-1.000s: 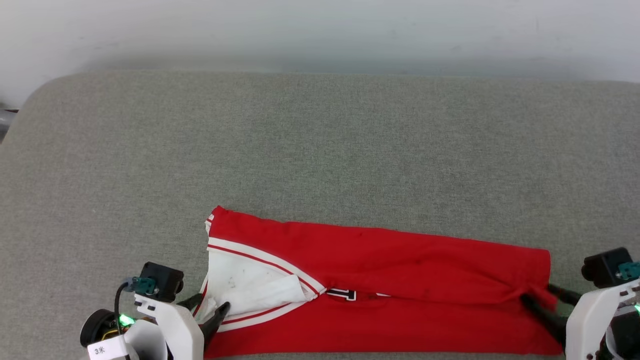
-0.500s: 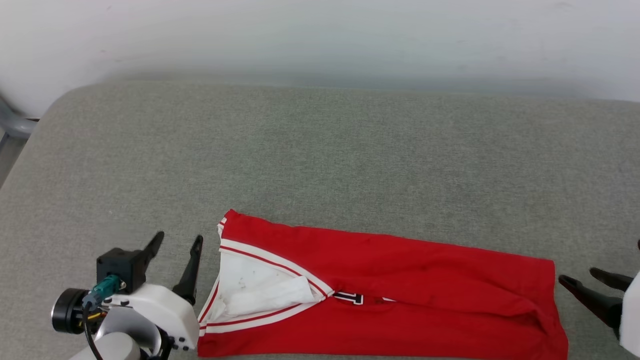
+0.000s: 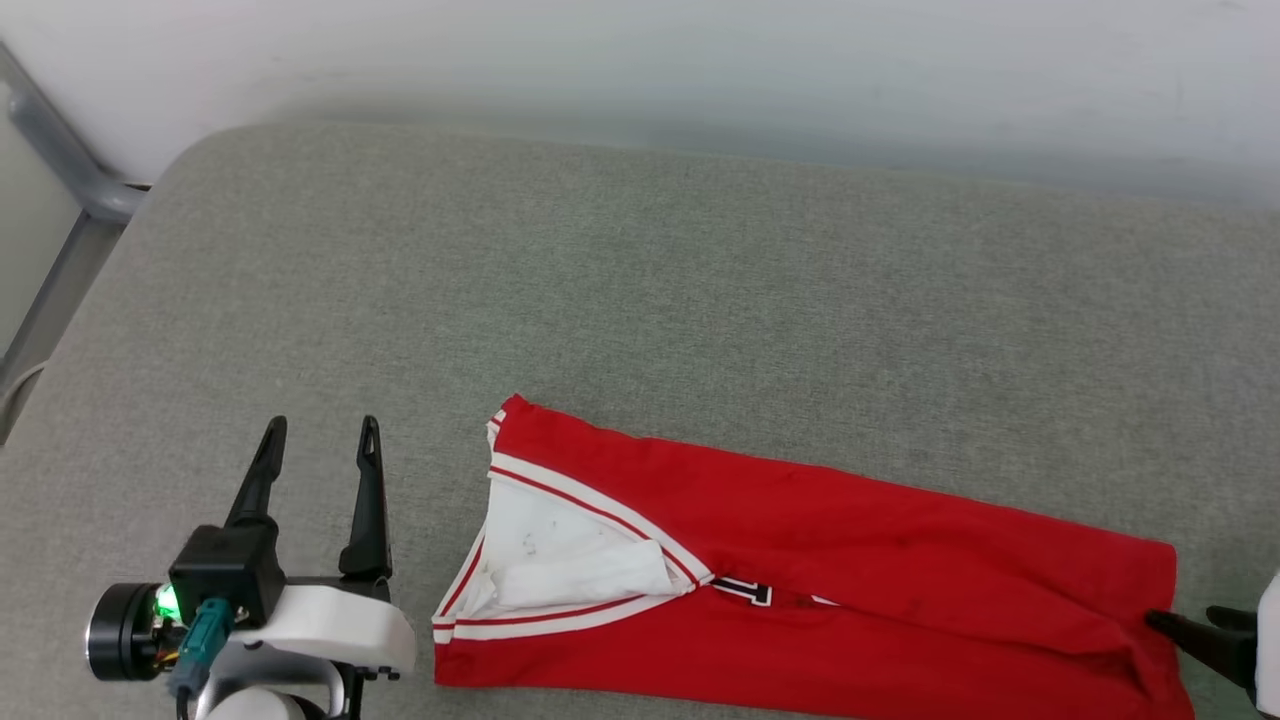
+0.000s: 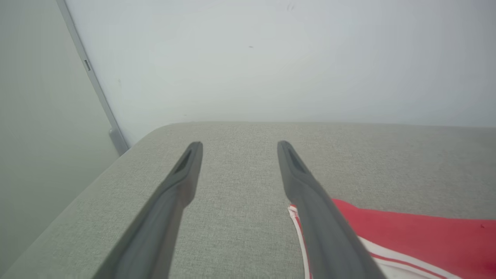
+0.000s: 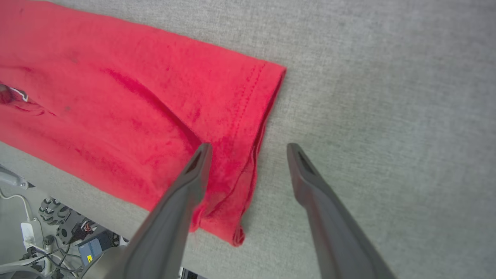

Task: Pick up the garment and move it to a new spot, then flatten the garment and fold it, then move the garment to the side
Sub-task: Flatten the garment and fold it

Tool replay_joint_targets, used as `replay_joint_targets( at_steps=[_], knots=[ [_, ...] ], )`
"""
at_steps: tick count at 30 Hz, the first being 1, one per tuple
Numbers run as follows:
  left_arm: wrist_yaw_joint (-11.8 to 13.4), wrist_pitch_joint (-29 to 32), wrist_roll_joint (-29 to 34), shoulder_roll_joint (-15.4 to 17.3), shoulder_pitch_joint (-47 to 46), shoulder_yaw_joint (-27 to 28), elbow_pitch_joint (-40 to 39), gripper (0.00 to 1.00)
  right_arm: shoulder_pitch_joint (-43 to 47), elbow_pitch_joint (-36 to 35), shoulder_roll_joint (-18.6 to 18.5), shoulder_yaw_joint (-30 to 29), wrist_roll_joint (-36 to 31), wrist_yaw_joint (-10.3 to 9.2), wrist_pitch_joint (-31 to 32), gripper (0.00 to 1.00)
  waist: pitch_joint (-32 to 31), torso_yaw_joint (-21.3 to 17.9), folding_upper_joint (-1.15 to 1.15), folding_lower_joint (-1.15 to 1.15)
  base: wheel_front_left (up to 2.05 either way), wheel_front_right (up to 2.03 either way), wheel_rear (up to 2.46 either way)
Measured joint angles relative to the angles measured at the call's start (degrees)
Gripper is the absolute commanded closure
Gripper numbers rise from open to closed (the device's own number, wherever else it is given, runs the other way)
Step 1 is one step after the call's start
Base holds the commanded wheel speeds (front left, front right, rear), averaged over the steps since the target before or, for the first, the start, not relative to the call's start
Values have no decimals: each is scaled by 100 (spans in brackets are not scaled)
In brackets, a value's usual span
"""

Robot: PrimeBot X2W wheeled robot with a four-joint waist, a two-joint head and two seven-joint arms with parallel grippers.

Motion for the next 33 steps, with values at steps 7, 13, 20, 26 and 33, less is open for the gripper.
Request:
replay_joint_targets(
  at_steps=[7, 13, 20, 26, 33],
  knots=[
    [-310, -1, 745, -703, 455, 739, -92, 0, -145, 406, 213, 223, -65, 0, -34, 0, 114, 153, 0, 0, 0, 0, 0],
    [-695, -1, 1343, -1273, 772, 1290, -89, 0, -212, 735, 265, 533, 24, -2, -212, 0, 173, 240, 0, 0, 0, 0, 0],
    [-1196, -1, 2003, -1856, 985, 1767, -4, 0, -328, 906, 215, 988, 270, -22, -504, 66, 174, 242, 0, 0, 0, 0, 0],
    [-1561, -1, 2361, -2199, 1054, 2169, 118, 0, -420, 956, 201, 1349, 611, -9, -878, 100, 147, 208, 0, 0, 0, 0, 0],
    [-1825, -1, 2665, -2416, 1096, 2497, 183, 0, -500, 976, -22, 1535, 912, 4, -1241, 100, 84, 141, 0, 0, 0, 0, 0]
  ],
)
